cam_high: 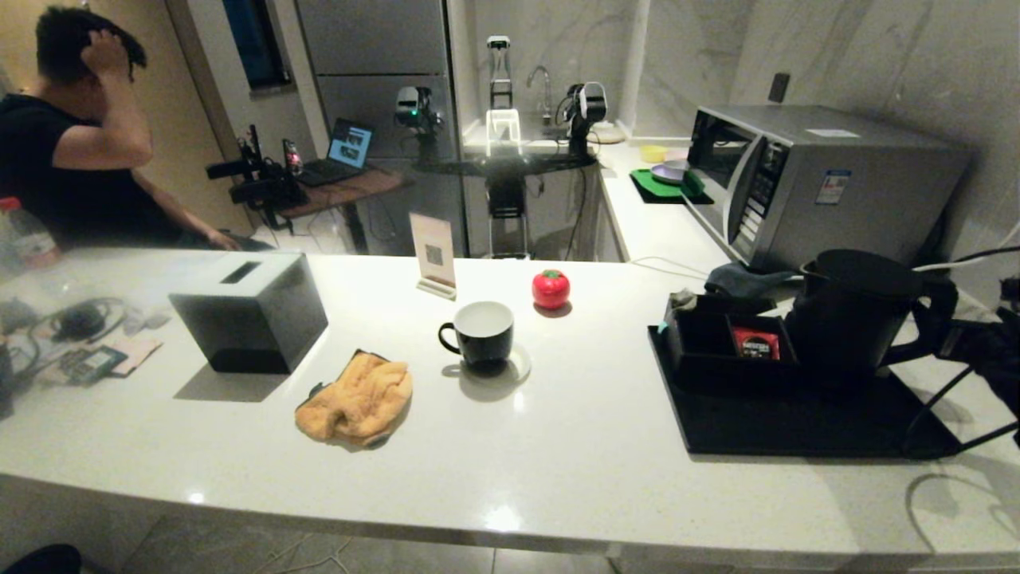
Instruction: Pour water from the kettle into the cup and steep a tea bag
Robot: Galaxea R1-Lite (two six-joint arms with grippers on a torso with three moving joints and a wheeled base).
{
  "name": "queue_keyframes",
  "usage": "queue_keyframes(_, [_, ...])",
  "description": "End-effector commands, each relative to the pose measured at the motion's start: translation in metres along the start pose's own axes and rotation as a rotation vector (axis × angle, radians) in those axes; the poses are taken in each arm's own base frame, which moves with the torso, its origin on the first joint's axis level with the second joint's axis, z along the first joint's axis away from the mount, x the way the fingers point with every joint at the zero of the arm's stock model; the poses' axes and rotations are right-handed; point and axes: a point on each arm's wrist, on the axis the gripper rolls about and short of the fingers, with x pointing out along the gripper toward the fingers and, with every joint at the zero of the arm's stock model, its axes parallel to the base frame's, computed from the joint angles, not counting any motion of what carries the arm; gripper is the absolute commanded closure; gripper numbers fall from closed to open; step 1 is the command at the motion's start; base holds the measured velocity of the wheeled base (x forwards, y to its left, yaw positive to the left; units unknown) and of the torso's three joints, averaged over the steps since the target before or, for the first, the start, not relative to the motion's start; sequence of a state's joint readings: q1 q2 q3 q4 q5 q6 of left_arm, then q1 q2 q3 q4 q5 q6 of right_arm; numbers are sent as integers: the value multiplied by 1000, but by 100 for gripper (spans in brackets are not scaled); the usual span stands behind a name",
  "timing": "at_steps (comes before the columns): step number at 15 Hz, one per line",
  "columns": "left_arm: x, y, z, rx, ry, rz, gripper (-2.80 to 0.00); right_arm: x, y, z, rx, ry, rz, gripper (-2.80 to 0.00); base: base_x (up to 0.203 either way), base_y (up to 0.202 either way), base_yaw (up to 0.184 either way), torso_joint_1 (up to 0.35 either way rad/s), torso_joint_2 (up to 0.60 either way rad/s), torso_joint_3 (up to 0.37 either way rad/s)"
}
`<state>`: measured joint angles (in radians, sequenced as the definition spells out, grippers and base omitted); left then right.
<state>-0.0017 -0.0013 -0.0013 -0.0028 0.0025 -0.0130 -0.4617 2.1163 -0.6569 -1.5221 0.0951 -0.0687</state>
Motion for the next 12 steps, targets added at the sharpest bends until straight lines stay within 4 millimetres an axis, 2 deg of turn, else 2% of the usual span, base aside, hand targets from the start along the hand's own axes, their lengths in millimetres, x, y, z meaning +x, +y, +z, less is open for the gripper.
queue_keyframes(1, [0,0,0,-1,1,1,0,4,-1,4,-6,-55,-5,-280,0,0,0,0,0,0])
queue_keyframes(12, [0,0,0,-1,2,1,0,17,-2,-2,-2,-66,-9,-280,0,0,0,0,0,0])
